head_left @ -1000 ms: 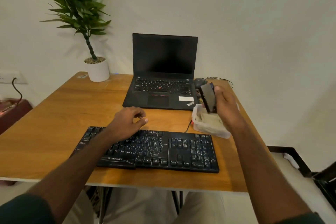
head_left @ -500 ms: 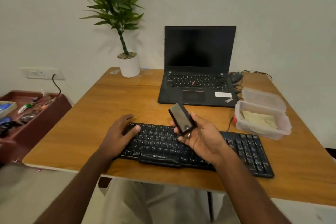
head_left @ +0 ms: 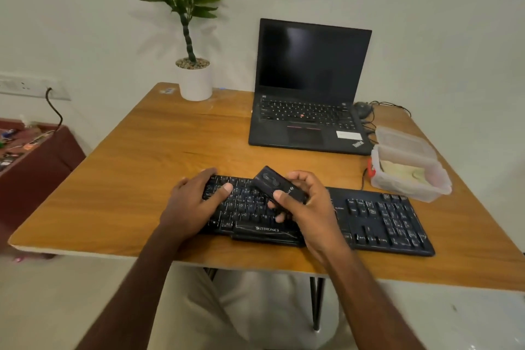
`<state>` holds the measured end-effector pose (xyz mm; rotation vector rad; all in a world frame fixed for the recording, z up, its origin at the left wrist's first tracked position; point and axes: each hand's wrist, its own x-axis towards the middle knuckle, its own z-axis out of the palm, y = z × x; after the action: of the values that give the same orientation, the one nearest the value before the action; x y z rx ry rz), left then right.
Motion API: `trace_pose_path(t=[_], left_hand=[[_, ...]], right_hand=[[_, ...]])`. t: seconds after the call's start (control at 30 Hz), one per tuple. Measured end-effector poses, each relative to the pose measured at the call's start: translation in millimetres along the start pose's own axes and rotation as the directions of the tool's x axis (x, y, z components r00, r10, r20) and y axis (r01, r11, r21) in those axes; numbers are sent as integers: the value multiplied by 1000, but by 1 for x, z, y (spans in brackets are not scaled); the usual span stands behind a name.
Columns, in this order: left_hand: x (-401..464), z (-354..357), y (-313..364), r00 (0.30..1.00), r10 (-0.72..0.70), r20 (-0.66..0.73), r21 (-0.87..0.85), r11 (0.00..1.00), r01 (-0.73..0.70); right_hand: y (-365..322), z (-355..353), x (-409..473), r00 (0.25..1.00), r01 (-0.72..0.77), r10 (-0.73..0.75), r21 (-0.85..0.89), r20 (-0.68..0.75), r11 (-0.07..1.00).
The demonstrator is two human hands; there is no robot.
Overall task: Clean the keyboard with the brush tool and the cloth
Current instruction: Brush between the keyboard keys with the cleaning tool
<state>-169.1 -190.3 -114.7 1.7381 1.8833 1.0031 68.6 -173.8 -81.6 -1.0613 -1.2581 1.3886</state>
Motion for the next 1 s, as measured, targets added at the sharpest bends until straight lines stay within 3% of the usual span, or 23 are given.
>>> trace_pose_path(t=[0.23,0.4,0.63,1.0], left_hand=[[0,2,-8,998,31,47,72,997,-34],[0,6,-13,999,-23,-41,111,993,27],[2,12,-5,997,-22,-77,157,987,34],[-2,19,4,996,-55,-72,155,986,66]], right_hand=[[-1,-2,-9,995,31,-35,-44,-95,999],[-19,-10,-4,997,-42,54,209,-52,977],[-26,-15,0,995,-104,97,267,37,958],[-24,-12,19,997,-63,62,3,40,998]])
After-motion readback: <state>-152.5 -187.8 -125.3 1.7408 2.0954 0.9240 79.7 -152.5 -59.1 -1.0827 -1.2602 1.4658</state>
